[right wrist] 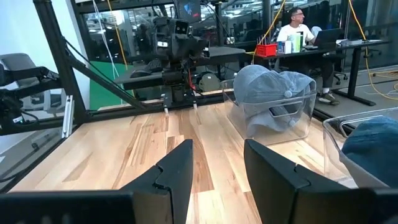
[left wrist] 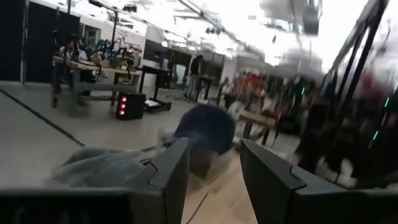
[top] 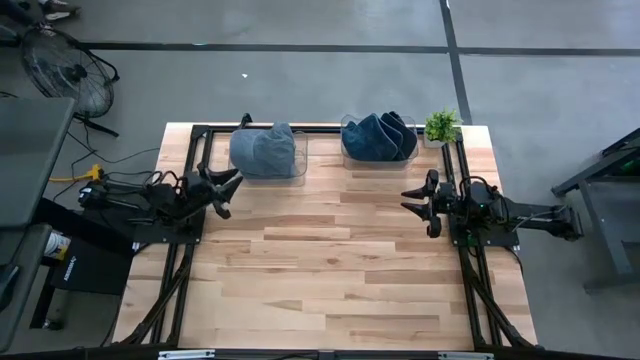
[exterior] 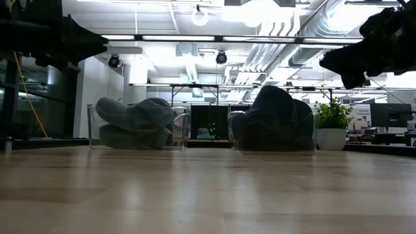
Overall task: Pick & Place hat
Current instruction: Return to Home Position
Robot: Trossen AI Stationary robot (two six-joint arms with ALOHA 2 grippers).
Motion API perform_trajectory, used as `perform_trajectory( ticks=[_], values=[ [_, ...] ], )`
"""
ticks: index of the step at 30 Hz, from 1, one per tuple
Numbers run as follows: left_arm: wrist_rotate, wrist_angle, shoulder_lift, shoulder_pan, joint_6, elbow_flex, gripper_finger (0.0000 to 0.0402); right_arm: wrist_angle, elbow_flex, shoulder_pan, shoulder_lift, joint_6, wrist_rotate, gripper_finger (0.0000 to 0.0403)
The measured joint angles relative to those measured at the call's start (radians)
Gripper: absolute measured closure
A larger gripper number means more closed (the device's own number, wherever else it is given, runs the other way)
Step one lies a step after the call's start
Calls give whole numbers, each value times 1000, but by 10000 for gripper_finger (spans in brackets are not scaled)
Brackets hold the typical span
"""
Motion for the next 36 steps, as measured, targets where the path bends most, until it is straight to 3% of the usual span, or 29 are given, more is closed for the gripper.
perform_trajectory(
  ticks=[16, 36],
  values=[
    [-2, -174, 0, 0, 33, 1, 259, 0, 0, 0, 0, 0, 0, 265],
    [0, -196, 0, 0, 32, 2, 259, 0, 0, 0, 0, 0, 0, 265]
  ],
)
